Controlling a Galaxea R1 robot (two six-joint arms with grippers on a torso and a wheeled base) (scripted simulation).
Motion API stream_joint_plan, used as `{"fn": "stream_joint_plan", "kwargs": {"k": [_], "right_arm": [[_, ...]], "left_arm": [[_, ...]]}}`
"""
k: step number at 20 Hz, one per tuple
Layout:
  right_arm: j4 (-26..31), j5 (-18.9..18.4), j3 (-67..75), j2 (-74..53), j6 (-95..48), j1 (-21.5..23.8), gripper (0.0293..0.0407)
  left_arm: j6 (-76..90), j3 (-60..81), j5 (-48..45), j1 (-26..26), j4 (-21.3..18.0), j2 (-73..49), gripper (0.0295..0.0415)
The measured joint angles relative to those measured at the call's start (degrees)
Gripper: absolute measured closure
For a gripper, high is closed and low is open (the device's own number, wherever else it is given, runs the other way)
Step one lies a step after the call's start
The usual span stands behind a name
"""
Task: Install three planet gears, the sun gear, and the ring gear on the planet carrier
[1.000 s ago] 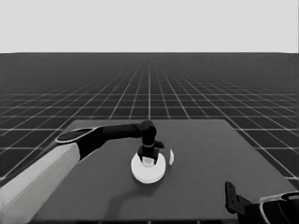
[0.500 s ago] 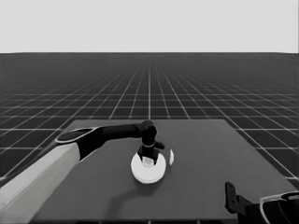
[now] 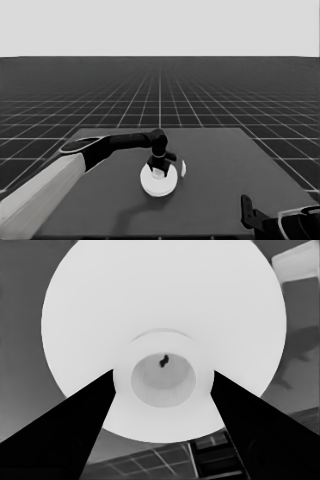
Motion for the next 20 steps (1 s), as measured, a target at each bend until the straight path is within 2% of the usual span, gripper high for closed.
{"fn": "stream_joint_plan", "kwargs": {"k": [10,11,12,20], "right_arm": [[0.0,0.0,0.0,0.0,0.0,0.0,0.0315],[0.0,0.0,0.0,0.0,0.0,0.0,0.0315],[0.0,0.0,0.0,0.0,0.0,0.0,0.0315],[0.0,0.0,0.0,0.0,0.0,0.0,0.0315]], "left_arm": [[5.0,0.0,0.0,0.02,0.0,0.0,0.0362],[5.3,0.0,-0.01,0.05,0.01,0.0,0.0337],[5.47,-0.01,-0.02,0.07,0.01,-0.01,0.0329],[5.72,-0.01,-0.02,0.09,0.02,-0.01,0.0326]]}}
